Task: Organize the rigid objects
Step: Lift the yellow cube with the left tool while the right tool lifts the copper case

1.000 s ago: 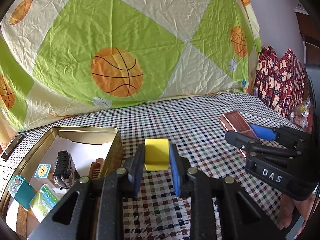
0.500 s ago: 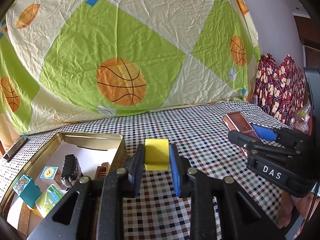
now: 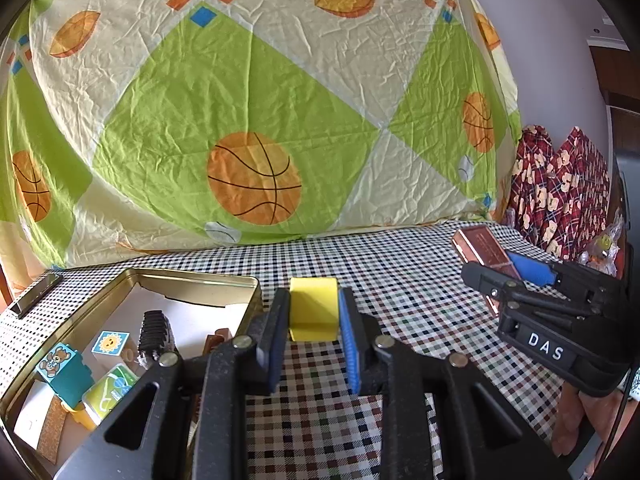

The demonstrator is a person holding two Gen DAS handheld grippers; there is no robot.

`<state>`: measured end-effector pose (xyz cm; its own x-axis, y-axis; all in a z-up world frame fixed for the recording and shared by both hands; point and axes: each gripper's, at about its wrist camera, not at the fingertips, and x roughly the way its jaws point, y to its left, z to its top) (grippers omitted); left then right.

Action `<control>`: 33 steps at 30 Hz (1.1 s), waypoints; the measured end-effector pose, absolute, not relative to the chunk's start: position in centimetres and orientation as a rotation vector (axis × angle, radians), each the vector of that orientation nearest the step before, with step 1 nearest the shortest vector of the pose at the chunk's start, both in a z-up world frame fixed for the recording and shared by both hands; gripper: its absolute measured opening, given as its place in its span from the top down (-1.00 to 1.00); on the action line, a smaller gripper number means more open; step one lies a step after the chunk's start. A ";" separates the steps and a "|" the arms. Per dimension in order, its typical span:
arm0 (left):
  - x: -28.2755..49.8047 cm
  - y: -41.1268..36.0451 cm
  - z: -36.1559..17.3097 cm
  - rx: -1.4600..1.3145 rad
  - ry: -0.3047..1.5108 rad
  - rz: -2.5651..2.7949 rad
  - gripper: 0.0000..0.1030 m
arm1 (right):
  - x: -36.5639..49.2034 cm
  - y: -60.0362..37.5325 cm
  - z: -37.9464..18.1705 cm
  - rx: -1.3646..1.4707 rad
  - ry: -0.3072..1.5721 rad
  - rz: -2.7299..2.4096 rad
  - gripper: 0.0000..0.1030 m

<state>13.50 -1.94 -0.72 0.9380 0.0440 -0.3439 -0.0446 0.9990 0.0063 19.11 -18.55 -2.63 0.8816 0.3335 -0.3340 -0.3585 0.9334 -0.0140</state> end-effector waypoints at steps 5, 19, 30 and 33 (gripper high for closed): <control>12.9 -1.7 -0.6 -0.010 0.335 0.046 0.54 | 18.1 -18.2 -2.5 -0.082 0.298 0.384 0.05; 11.2 -1.3 -0.5 -0.018 0.308 0.046 0.54 | 16.1 -17.9 -2.1 -0.069 0.235 0.429 0.05; 10.1 -1.0 -0.5 -0.022 0.298 0.049 0.54 | 15.5 -17.7 -2.1 -0.067 0.230 0.456 0.05; 10.0 -0.9 -0.5 -0.023 0.302 0.048 0.54 | 15.6 -17.7 -2.2 -0.065 0.234 0.459 0.05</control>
<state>10.02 -0.93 -0.52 0.9537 0.0442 -0.2974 -0.0510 0.9986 -0.0149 15.58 -17.68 -2.17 0.8702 0.4314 -0.2380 -0.4464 0.8948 -0.0100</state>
